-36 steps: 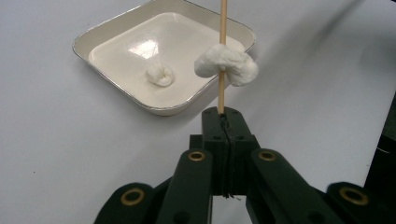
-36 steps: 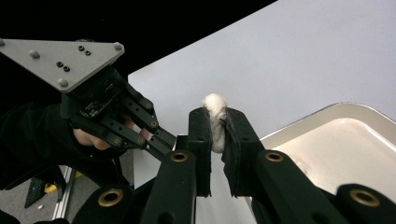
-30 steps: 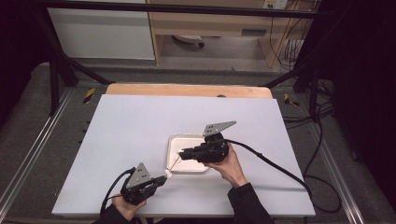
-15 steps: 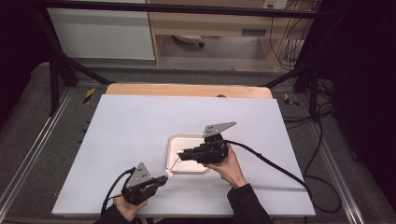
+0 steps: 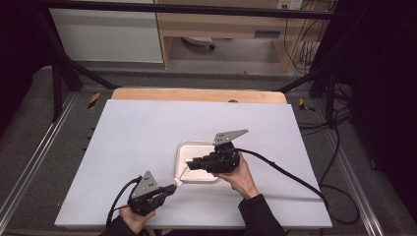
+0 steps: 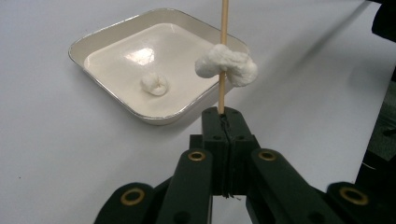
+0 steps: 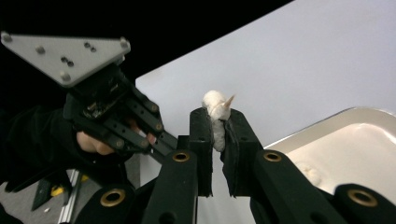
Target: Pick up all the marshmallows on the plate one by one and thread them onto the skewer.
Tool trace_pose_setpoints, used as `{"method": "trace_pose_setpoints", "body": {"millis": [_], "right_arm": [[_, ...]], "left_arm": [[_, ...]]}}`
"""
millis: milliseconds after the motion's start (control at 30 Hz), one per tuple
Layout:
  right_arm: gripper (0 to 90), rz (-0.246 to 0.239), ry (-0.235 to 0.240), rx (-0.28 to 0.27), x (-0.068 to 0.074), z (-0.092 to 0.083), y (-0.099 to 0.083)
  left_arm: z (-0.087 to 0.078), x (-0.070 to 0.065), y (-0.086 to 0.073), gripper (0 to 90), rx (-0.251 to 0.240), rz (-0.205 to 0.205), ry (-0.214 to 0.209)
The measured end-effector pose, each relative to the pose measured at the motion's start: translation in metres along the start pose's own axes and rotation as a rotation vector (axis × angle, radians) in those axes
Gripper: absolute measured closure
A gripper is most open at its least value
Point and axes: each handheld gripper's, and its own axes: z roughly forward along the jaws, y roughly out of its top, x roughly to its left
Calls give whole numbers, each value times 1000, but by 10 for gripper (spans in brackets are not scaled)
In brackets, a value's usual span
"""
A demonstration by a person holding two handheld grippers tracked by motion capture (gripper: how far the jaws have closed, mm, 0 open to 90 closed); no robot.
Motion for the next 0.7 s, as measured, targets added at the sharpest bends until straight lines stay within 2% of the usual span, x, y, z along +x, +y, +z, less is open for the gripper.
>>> {"method": "trace_pose_setpoints", "body": {"millis": [33, 67, 100, 133, 200, 267, 533, 600, 700], "right_arm": [[832, 5, 20, 51, 0, 5, -2], [829, 1, 38, 96, 1, 16, -8], [830, -11, 53, 70, 3, 24, -13], [829, -28, 44, 40, 3, 26, -15], [824, -17, 57, 37, 0, 31, -18], [818, 1, 74, 23, -2, 32, -18], [730, -32, 16, 17, 2, 27, -17], [656, -42, 10, 12, 2, 25, -16], [598, -46, 0, 10, 4, 22, -16]], "left_arm": [[-3, -1, 8, 891, -26, -17, -11], [-2, -6, 14, 891, -9, 26, 44], [-1, -6, 12, 892, -14, 45, 74], [-2, -2, 8, 892, -25, -4, 41], [-3, 1, 7, 891, -11, -1, 39], [-4, 1, 7, 891, -17, -7, 40], [0, 2, 7, 889, -9, -6, 31], [0, 4, 6, 889, -7, -18, 32], [0, 6, 5, 888, -6, -34, 20]]}}
